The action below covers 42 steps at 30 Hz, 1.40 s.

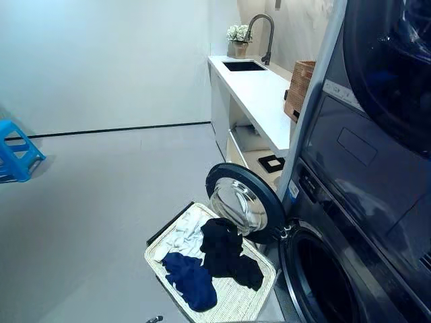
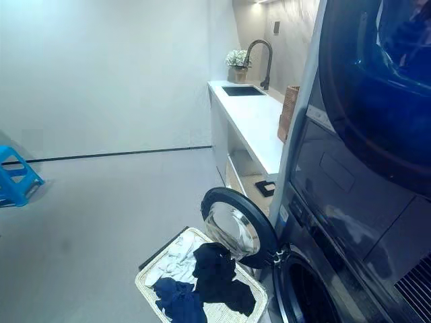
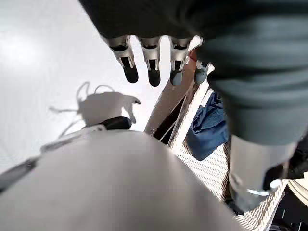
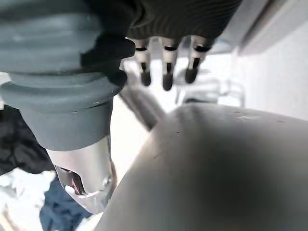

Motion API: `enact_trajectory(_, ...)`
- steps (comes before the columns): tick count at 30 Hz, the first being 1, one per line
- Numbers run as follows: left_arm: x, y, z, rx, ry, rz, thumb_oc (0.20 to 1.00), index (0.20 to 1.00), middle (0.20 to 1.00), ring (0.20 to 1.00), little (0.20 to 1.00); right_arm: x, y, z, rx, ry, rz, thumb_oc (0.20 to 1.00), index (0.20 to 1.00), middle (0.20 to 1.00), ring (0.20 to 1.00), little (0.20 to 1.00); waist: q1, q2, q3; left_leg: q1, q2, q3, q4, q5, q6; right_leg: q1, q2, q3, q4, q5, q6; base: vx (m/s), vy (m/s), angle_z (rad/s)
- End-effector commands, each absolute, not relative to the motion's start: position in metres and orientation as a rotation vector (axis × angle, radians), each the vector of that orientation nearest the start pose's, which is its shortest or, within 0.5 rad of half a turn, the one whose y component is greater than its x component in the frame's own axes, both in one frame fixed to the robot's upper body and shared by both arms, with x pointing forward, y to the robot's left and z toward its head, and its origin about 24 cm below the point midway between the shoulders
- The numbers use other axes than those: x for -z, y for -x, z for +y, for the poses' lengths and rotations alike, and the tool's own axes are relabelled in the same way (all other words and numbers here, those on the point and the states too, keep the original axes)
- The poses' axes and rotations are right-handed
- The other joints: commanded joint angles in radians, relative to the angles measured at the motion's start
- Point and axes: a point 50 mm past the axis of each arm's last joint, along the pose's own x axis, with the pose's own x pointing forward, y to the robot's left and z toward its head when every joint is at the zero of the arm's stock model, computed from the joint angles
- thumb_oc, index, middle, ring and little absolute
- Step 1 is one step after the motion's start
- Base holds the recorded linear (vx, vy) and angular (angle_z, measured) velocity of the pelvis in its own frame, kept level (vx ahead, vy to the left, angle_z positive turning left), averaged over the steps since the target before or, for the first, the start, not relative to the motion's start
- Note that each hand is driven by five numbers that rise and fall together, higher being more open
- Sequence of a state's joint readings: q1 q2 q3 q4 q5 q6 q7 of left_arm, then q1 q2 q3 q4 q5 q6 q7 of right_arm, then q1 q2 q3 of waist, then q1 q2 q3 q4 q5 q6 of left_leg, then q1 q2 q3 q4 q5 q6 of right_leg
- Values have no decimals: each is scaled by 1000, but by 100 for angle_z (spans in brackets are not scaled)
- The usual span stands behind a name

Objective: Put the clothes into the washing machine.

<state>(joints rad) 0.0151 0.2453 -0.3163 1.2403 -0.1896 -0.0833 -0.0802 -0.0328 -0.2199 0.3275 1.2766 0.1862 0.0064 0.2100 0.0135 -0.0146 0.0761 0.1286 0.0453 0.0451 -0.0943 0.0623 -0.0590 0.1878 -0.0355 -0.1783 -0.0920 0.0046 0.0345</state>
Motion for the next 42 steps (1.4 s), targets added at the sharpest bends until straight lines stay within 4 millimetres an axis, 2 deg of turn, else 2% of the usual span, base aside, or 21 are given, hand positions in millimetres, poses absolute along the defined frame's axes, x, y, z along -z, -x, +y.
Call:
enact_trajectory(1,164,-107,195,81,-93,1148,1000,1000,1000,1000,1000,165,-106,-192,-230,139,1252,1000,1000,1000,1000,1000,10,-5,32,40,-109,26,7,-123,70,-36,16,13,29,-14,49,198,-123,-36)
enact_trajectory(33,161,-116,200,-8,-142,1118,1000,1000,1000,1000,1000,163,-113,-194,-200,191,1207,1000,1000,1000,1000,1000,4,-10,63,27,-110,38,11,-118,76,-59,19,27,43,-14,47,2,0,0)
enact_trajectory(40,156,-123,209,-147,-281,1049,1000,1000,1000,1000,1000,162,-116,-194,-199,202,1189,1000,1000,1000,1000,1000,2,-10,74,19,-112,40,14,-116,77,-67,17,29,41,-10,48,0,0,0)
enact_trajectory(42,150,-133,218,-245,-359,991,1000,1000,1000,1000,1000,160,-122,-195,-203,222,1163,1000,1000,1000,1000,1000,0,-8,88,1,-112,44,23,-113,76,-86,14,34,45,-6,48,4,34,-1)
